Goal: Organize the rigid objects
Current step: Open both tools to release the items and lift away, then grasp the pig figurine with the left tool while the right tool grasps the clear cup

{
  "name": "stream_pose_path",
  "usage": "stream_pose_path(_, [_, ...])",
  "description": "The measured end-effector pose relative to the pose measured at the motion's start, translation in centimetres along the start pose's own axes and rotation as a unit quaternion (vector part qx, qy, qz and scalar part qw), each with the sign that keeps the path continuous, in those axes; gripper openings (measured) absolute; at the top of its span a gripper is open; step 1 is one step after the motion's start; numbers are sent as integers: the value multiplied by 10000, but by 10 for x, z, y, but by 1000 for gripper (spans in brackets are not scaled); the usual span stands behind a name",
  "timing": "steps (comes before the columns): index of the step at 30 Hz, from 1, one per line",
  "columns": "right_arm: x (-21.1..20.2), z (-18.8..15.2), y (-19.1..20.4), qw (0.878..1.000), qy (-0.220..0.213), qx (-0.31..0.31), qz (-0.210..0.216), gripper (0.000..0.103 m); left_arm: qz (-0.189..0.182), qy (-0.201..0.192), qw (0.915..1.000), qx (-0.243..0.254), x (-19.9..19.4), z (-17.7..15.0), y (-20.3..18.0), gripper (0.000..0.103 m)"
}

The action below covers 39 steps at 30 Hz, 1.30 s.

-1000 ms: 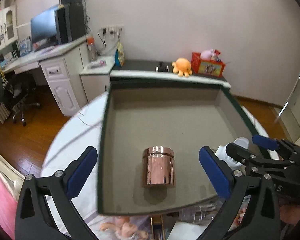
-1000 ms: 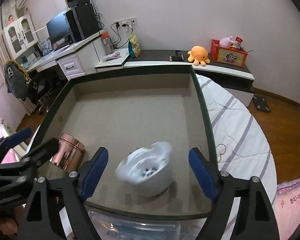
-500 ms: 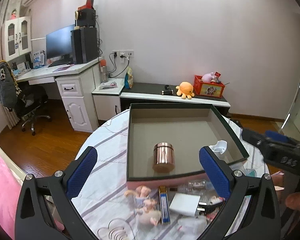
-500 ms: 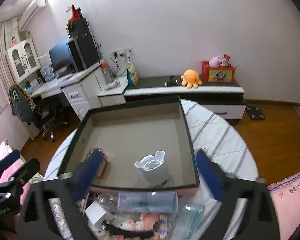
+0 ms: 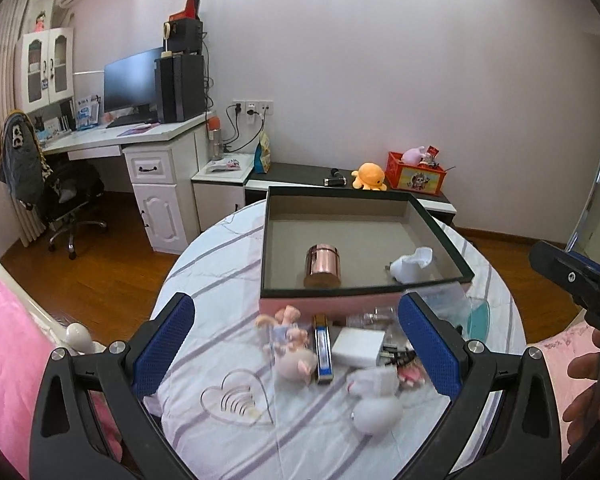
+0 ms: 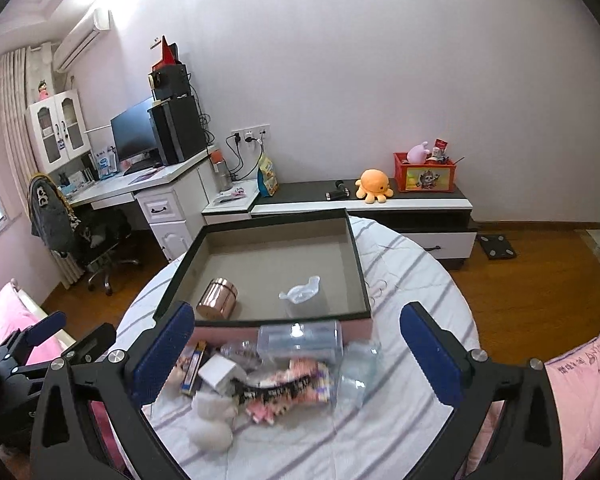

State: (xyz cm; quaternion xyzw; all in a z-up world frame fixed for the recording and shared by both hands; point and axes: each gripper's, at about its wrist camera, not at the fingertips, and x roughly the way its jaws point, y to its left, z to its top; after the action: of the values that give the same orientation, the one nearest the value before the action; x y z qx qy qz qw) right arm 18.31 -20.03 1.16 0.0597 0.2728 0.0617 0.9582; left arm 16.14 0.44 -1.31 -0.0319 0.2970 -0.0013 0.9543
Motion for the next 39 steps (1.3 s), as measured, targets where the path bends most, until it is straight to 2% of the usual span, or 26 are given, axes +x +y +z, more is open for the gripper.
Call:
stream_pose_path(11, [-30,-26,-2,9999,-82,8,-75,103,-8,-136,9999,-11,-36,-21,2,103])
stream_pose_path(23, [-42,-34,3,9996,-193,-100,-167,103,26,-315,9995,34,-47,-20,0,103])
stream_pose_path(32, [-39,-37,5,9995,-128,-192,-203,103,108,-332,9994,5,-45,-22,7,103])
stream_pose_path(39, [-25,-43,-7,9994,69,-109,-328,103,141,-148,9998,63,-25,-30,10,103])
